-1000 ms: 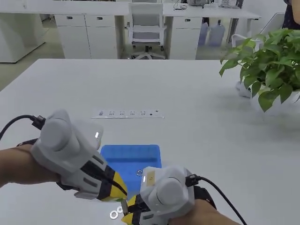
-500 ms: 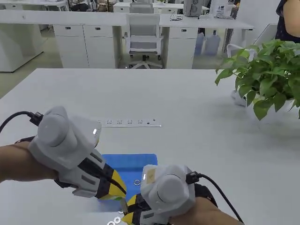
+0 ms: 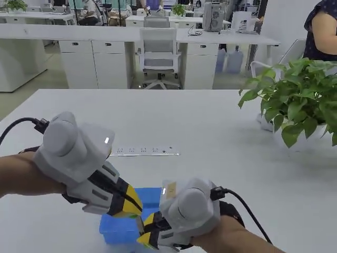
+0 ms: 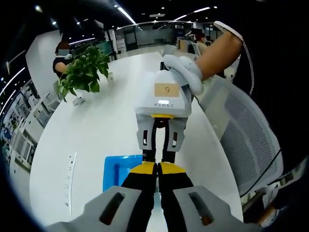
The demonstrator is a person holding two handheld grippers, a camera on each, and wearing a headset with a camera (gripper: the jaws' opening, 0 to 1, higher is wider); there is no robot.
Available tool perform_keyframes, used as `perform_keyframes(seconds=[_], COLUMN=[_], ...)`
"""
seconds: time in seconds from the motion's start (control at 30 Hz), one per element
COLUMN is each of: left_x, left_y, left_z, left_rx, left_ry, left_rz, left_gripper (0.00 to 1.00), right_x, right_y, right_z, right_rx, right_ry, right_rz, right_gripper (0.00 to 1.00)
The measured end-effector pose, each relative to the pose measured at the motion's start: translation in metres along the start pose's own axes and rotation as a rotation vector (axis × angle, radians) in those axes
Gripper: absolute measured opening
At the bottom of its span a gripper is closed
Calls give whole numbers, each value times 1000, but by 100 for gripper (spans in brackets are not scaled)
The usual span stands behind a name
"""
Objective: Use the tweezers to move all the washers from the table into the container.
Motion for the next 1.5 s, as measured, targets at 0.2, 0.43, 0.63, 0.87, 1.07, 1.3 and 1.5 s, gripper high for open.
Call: perform_keyframes(seconds=[0.2, 0.43, 0.63, 0.87, 1.07, 1.3, 1.5], left_x=[-1, -3, -8, -13, -19, -27, -31], left_y=[0, 6, 13, 22, 30, 41, 50], left_z=[-12, -26, -34, -44, -52, -59, -65], left_rx=[-12, -21, -15, -5, 6, 20, 33], left_ry=[-7, -8, -6, -3, 1, 13, 17], left_rz=[-7, -20, -24, -25, -27, -36, -44], left_gripper=[5, 5, 5, 5, 5, 5, 5], right_x=[-2, -9, -16, -25, -34, -44, -54], right_y=[0, 3, 8, 14, 22, 29, 35], right_z=[16, 29, 35, 44, 50, 55, 60], right_rx=[-1, -11, -16, -29, -44, -52, -68], right_ry=[15, 23, 20, 20, 14, 4, 2], right_rz=[11, 25, 24, 24, 23, 20, 21], right_gripper=[9, 9, 10, 10, 10, 10, 10])
Point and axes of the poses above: the centre of the closed fingertips' face, and the gripper's own axes: x roughly backward along the fingers, z roughly to its right, y roughly out of its underside, the point moved 3 cm from there along x, roughly backward along the fingers, and after that the axes turned 2 degrees about y, right-handed, at the moved point
